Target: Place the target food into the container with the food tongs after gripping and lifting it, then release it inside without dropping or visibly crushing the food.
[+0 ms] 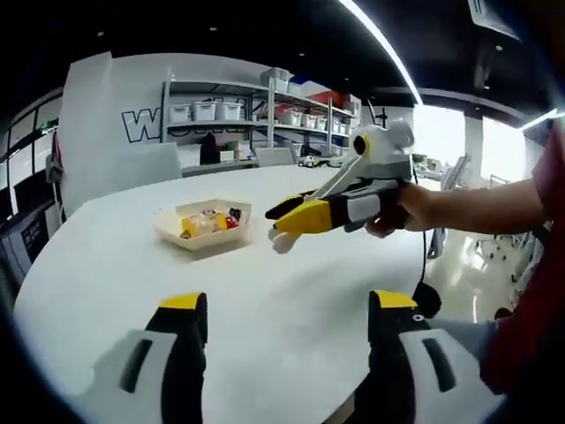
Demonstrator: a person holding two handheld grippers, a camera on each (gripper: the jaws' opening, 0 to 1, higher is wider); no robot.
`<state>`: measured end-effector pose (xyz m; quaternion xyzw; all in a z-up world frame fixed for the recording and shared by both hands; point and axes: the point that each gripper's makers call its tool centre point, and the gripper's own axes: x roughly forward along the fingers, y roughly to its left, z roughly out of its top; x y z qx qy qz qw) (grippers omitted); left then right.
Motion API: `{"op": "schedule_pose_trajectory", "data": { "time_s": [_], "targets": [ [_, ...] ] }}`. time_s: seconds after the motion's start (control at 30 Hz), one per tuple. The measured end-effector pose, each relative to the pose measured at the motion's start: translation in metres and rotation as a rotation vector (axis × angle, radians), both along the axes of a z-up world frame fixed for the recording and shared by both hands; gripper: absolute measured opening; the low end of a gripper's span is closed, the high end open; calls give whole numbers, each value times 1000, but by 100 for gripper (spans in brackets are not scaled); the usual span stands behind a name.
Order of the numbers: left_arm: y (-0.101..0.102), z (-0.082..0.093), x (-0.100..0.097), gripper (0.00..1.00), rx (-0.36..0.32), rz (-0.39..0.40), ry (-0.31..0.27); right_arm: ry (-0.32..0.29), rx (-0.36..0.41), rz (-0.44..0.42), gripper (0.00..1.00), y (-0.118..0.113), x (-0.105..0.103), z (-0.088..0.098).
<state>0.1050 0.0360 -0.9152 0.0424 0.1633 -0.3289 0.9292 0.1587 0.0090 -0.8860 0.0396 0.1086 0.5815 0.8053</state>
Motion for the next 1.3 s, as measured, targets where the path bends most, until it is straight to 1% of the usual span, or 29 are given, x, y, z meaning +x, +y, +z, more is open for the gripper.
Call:
{"op": "schedule_pose_trajectory", "data": {
  "time_s": [0.1,0.17,0.27,0.33,0.37,0.4,0.43,0.47,0.5,0.53,0.57,0.6,0.63,0.67,0.7,0.77,0.8,0.87,0.9,0.93,1.0,1.03,1.07,1.13,1.17,1.23,1.27,1.3],
  "targets": [
    [-9,1,-2,53,-9,-62,5,-4,38,29,25,6,-9,8],
    [-11,5,-1,50,-15,-71,0,-1,46,37,25,8,-12,9],
    [-14,11,1,45,-56,-88,4,15,71,75,25,12,-21,10],
    [-17,14,1,35,-95,-118,21,22,92,107,25,14,-29,13],
    [-19,15,0,30,-104,-128,29,22,102,118,25,14,-31,15],
    [-21,16,-1,22,-114,-145,33,22,107,127,24,15,-33,16],
    [-23,18,-3,17,-127,-165,30,24,130,144,24,15,-37,20],
    [-23,19,-2,16,-127,-165,20,25,147,157,24,14,-39,22],
    [-24,22,-2,14,-121,-182,-15,31,154,161,24,13,-40,23],
    [-24,24,-4,12,-137,-189,-16,42,163,175,24,11,-42,25],
    [-23,25,-5,9,-167,-186,1,43,170,176,24,10,-42,25],
    [-24,28,-6,6,-217,-193,25,67,195,198,25,9,-44,29],
    [-24,33,-7,5,-261,-205,28,83,213,205,24,8,-45,32],
    [-26,36,-9,5,-291,-218,42,81,222,210,25,7,-45,34],
    [-26,39,-10,6,-309,-226,46,87,227,211,25,6,-45,35],
    [-26,43,-11,9,-320,-236,27,98,246,208,25,5,-44,38],
    [-26,46,-11,10,-338,-237,25,104,257,205,25,4,-43,40],
    [-26,49,-10,9,-374,-239,35,119,265,208,25,2,-42,40],
    [-25,50,-10,7,-396,-237,51,131,272,213,25,2,-44,40],
    [-25,49,-10,6,-396,-240,60,134,274,218,25,2,-45,40],
    [-28,49,-12,6,-383,-253,48,131,276,221,25,1,-47,39],
    [-28,49,-12,6,-379,-257,35,144,286,224,25,1,-48,39],
    [-28,49,-14,6,-387,-262,35,156,296,232,24,0,-50,40],
    [-30,53,-17,5,-441,-283,59,200,321,250,24,0,-53,42],
    [-31,55,-19,5,-453,-300,72,204,324,260,24,-1,-54,43],
    [-33,62,-22,5,-486,-321,72,222,354,288,25,-2,-57,48],
    [-35,67,-23,5,-516,-328,77,234,351,306,25,-1,-61,49],
    [-37,77,-23,5,-576,-343,71,236,332,328,25,2,-67,46]
  ]
}}
